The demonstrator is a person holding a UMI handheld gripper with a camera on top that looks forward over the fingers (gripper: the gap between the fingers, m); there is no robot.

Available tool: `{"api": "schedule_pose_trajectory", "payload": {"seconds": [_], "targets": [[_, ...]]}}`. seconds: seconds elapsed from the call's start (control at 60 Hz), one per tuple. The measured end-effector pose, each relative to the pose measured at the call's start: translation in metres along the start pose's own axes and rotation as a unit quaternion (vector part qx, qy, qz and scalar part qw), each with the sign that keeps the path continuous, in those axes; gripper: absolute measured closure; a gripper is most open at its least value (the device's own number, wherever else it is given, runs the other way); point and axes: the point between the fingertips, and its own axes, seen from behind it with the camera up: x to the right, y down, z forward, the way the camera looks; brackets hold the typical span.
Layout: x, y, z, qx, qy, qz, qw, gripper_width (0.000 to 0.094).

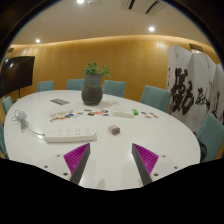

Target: Unplug charger

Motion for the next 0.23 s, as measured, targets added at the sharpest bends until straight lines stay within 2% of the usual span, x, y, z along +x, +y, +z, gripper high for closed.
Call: {"api": "schedule_pose_trajectory", "payload": {"seconds": [0.233], "targets": [[0.006,0.002,-0.021,0.006,0.006,-0.004,1.0,0.0065]]}}
